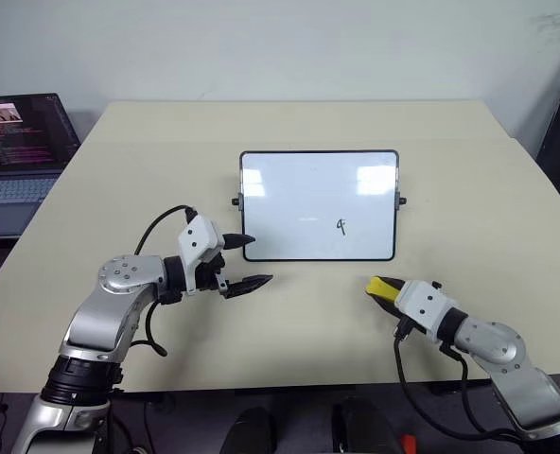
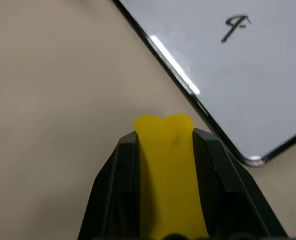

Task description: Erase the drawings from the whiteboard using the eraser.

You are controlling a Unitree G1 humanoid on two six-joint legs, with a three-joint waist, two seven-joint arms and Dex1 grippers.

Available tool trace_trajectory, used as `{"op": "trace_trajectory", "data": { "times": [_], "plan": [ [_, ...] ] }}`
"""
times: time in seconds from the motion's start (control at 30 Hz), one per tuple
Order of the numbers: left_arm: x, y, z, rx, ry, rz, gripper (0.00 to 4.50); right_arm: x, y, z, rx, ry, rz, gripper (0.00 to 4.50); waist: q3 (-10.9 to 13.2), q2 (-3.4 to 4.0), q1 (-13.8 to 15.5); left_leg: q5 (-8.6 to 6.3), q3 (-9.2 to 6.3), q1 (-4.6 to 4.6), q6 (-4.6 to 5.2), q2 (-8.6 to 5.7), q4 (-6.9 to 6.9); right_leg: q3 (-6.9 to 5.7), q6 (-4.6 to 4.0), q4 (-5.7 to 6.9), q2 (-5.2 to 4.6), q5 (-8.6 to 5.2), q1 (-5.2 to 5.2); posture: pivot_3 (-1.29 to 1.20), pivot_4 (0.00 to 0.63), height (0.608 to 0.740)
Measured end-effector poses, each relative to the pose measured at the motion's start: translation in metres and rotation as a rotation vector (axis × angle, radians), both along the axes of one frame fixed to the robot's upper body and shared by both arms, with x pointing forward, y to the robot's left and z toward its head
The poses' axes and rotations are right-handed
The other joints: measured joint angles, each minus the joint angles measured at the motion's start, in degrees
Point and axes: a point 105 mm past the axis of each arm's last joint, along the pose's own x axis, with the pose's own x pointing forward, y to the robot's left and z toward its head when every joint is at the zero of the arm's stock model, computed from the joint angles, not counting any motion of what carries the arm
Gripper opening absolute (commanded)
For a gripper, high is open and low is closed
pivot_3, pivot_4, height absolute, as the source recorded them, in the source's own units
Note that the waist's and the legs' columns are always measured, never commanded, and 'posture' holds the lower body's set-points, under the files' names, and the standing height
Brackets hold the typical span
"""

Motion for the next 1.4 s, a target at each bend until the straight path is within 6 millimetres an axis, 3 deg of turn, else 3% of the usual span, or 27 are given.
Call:
{"op": "trace_trajectory", "data": {
  "times": [0.1,0.27,0.37,0.53,0.67,0.77,1.1,1.17,1.4],
  "plan": [
    [0.003,-0.008,0.004,0.001,-0.017,-0.029,4.5,0.007,0.006,0.01,0.03,-0.082,0.001,1.12,0.0,-0.01,-0.09,0.0,0.05,0.07,-0.01,0.03,0.0,0.0,0.0,0.02,0.06,0.0,0.03,0.0,0.15,0.74],
    [0.011,-0.017,0.006,-0.009,-0.022,-0.048,4.5,0.052,0.027,0.056,0.203,-0.357,-0.073,1.12,0.0,-0.03,-0.24,0.06,0.26,0.21,-0.1,0.05,0.04,0.07,0.0,0.26,0.11,0.01,-0.01,0.0,0.15,0.74],
    [0.016,-0.017,0.008,-0.015,-0.029,-0.034,4.5,0.075,0.035,0.072,0.259,-0.449,-0.114,1.12,0.01,-0.04,-0.14,0.11,0.27,0.18,-0.19,0.05,0.03,0.07,0.0,0.27,0.11,0.0,-0.05,0.0,0.15,0.74],
    [0.019,-0.018,0.01,-0.011,-0.039,-0.036,4.5,0.106,0.041,0.075,0.289,-0.507,-0.178,1.12,0.01,-0.04,-0.18,0.11,0.33,0.17,-0.2,0.04,0.04,0.1,0.0,0.26,0.09,0.0,-0.07,0.0,0.15,0.74],
    [0.019,-0.017,0.01,-0.009,-0.038,-0.035,4.5,0.121,0.044,0.062,0.313,-0.493,-0.209,1.12,0.0,-0.04,-0.28,0.11,0.34,0.18,-0.2,0.07,0.03,0.12,0.0,0.29,0.08,0.0,-0.08,0.0,0.15,0.74],
    [0.019,-0.015,0.01,-0.005,-0.036,-0.027,4.5,0.123,0.053,0.057,0.336,-0.497,-0.189,1.12,-0.01,-0.07,-0.52,0.11,0.42,0.22,-0.2,0.07,0.12,0.18,0.0,0.41,0.08,0.0,-0.08,0.0,0.15,0.74],
    [0.02,-0.007,0.007,-0.009,-0.029,0.015,4.5,0.094,0.115,-0.003,0.307,-0.374,0.008,1.12,-0.17,-0.31,-2.08,0.03,0.31,0.82,0.03,0.15,0.44,0.21,-0.1,0.86,0.39,0.1,0.48,0.0,0.15,0.74],
    [0.02,-0.007,0.007,-0.009,-0.03,0.018,4.5,0.093,0.116,-0.005,0.305,-0.376,0.009,1.12,-0.2,-0.35,-1.89,0.0,0.22,1.38,0.05,0.19,0.39,0.21,-0.12,0.75,0.51,0.07,1.05,0.0,0.15,0.74],
    [0.021,-0.003,0.01,-0.014,-0.037,0.031,4.5,0.09,0.116,0.008,0.345,-0.407,0.018,1.12,-0.12,-0.26,-1.94,0.0,0.21,1.21,0.05,0.29,0.38,0.27,-0.16,0.77,0.65,0.05,0.83,0.0,0.15,0.74]
  ]
}}
